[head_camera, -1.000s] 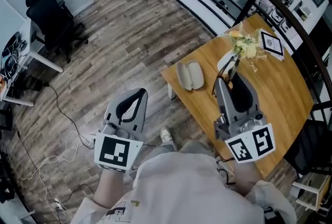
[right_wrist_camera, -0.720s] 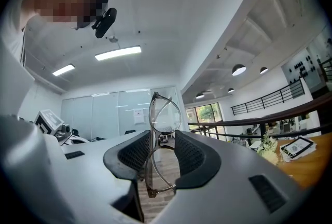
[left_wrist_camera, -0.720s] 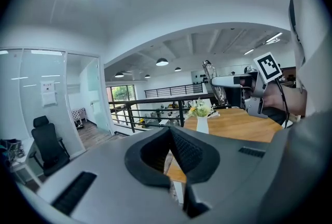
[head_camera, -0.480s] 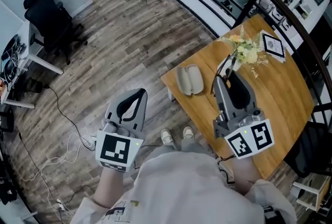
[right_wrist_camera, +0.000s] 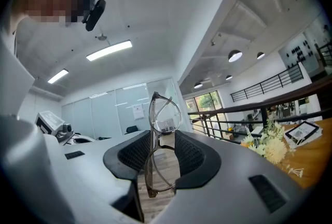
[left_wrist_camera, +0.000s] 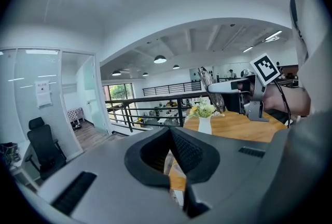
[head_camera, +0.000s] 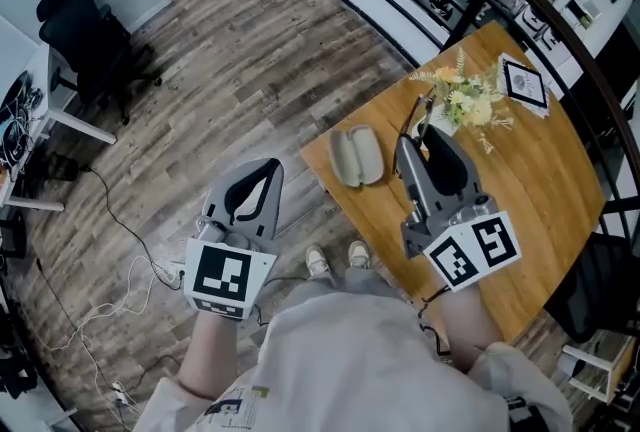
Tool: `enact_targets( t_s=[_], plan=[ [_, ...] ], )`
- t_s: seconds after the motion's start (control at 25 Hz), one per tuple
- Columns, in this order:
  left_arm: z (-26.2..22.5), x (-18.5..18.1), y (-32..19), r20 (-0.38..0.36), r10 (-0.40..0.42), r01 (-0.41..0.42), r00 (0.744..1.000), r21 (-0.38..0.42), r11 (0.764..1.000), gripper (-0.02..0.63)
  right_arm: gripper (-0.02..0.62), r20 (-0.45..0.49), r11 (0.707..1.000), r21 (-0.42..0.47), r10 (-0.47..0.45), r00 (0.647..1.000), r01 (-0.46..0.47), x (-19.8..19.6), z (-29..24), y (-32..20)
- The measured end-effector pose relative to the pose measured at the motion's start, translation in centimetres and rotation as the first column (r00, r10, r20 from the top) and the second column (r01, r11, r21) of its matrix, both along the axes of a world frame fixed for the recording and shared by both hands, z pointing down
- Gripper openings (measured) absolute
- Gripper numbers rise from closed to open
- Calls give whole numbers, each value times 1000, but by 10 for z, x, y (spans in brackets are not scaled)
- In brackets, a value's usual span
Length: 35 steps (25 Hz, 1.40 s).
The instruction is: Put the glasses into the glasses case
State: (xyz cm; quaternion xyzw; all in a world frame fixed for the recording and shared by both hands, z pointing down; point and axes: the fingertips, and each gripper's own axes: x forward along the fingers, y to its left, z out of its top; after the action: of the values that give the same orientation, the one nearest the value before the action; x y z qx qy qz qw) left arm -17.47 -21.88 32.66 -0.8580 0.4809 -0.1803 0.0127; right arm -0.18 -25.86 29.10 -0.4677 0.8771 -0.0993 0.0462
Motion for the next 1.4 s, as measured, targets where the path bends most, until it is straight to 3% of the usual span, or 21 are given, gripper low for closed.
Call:
enact_targets(
  t_s=[0.32, 0.6, 0.76, 0.96, 1.2, 1.4],
  plan=[
    [39, 15, -32, 2, 28, -28, 1000, -78, 997, 17, 170, -58, 990, -140, -34, 998, 25, -5, 63, -41],
    [93, 12, -59, 11, 24, -21, 1000, -180, 983, 17, 170, -66, 955, -290, -80, 995, 58, -24, 135, -68],
    [118, 17, -64, -9, 13, -15, 1000, -194, 981, 17, 170, -92, 931, -362, -91, 992, 52, -24, 183, -72],
    [150, 22, -70, -6, 19, -20, 1000, -260, 965, 17, 170, -126, 880, -473, -103, 987, 31, -26, 243, -79],
    [201, 8, -71, -9, 18, -20, 1000, -370, 929, 17, 170, -149, 807, -590, -155, 977, 38, -50, 315, -80],
    [226, 8, -60, -18, 27, -32, 999, -436, 900, 17, 170, -130, 729, -684, -170, 977, 35, -58, 364, -76]
  ],
)
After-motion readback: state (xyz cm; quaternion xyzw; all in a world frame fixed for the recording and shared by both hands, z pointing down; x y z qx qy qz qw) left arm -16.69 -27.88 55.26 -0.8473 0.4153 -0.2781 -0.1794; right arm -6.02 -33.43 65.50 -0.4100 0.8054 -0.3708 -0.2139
